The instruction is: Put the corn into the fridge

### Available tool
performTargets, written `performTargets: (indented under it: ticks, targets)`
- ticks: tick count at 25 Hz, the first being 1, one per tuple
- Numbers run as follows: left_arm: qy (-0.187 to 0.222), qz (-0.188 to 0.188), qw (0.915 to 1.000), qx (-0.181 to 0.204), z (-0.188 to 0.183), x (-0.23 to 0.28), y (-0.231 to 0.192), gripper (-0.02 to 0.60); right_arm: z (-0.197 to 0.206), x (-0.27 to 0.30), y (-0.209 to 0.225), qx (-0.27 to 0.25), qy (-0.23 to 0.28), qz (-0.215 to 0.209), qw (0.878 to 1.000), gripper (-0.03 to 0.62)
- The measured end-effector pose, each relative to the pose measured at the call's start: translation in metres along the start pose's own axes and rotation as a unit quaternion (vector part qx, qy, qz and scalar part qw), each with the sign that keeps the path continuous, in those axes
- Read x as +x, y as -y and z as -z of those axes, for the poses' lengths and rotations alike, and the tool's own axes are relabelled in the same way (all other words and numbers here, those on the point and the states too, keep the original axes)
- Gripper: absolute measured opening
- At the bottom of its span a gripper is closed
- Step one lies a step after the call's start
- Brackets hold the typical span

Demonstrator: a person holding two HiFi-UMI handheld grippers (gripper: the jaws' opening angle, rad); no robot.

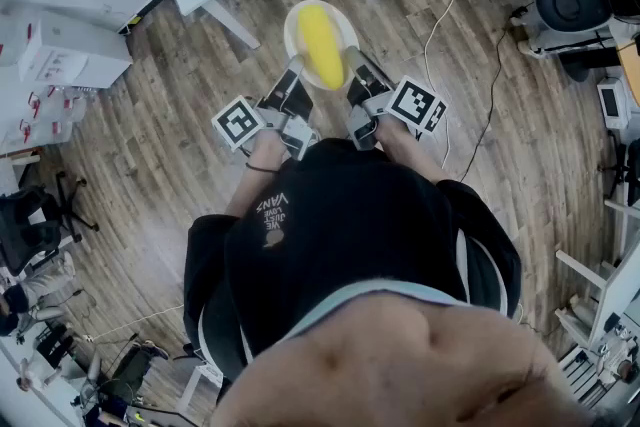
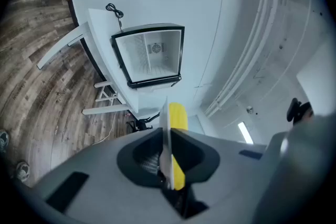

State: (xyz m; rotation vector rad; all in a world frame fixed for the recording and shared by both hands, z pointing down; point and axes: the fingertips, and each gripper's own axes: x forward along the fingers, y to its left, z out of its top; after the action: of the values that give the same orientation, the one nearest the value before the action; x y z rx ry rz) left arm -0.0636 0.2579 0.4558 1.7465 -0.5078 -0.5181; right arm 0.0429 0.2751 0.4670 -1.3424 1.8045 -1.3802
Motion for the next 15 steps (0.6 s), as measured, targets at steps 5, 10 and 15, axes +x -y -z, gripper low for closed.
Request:
performTargets:
  ticks: [5,10,15]
  targets:
    - [-0.002,0.001,1.0,-0.002,-0.003,0.0,0.0,0.052,0.0,0.007,-0.009,-0.004,0.004,-0.028,1.0,0.025]
    - [-0.007,0.004,1.0,-0.005,-0.009,0.002,-0.005,0.052,0.0,0.013,-0.008,0.0,0.014,-0.025,1.0,0.026]
    - [-0.012,0.007,0.9999,-0.008,-0.016,0.002,-0.007,0.052,0.001,0.019,-0.009,-0.001,0.02,-0.022,1.0,0.026]
